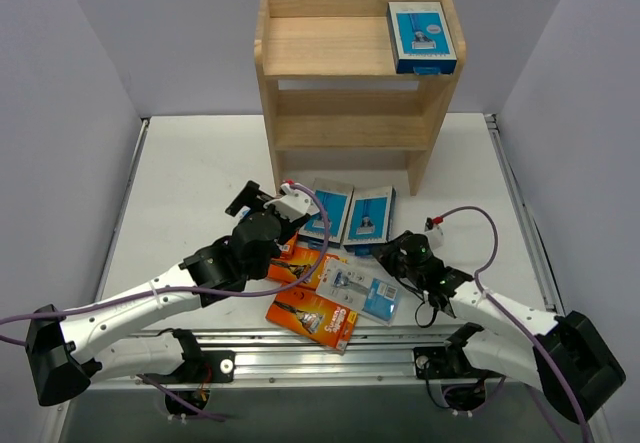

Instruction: Place and organize the shaving razors onto the shelf

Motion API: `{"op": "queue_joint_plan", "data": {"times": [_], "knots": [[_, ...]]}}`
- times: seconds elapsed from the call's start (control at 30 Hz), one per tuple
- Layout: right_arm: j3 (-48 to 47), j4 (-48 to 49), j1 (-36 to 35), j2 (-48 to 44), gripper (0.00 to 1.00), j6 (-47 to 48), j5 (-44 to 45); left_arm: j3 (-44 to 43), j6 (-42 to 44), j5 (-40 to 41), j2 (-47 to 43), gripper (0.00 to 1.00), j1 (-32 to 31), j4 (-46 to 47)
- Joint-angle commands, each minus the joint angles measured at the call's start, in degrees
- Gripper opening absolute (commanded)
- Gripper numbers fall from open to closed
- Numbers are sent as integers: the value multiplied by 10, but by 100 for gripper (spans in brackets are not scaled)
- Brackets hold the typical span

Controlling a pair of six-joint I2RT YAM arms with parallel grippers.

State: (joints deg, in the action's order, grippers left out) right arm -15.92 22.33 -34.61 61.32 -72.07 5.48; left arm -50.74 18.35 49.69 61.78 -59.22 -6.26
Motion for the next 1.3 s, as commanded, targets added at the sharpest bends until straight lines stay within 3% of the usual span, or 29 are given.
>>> {"op": "queue_joint_plan", "data": {"times": [0.0,0.17,0.4,0.63,0.77,0.9,1.03,1.17,1.27], "knots": [[-19,-39,-3,-56,0,-10,36,-28,4,13,-5,94,-5,8],[-40,-57,-2,-105,0,-6,26,-26,8,18,-9,94,-10,12],[-110,-49,0,-81,0,35,-18,-27,6,17,-16,94,-11,12],[-190,-57,2,-55,0,71,-28,-75,-98,-43,-28,94,6,-71],[-231,-67,9,-46,0,87,-39,-125,-224,-223,-46,94,77,-119],[-270,-71,17,-39,0,105,-49,-174,-313,-352,-60,94,133,-157],[-300,-73,25,-33,0,124,-96,-182,-455,-490,-89,94,222,-169],[-322,-68,31,-32,0,141,-121,-126,-603,-635,-137,94,288,-102],[-336,-63,34,-32,0,142,-145,-39,-739,-768,-153,94,334,41]]}}
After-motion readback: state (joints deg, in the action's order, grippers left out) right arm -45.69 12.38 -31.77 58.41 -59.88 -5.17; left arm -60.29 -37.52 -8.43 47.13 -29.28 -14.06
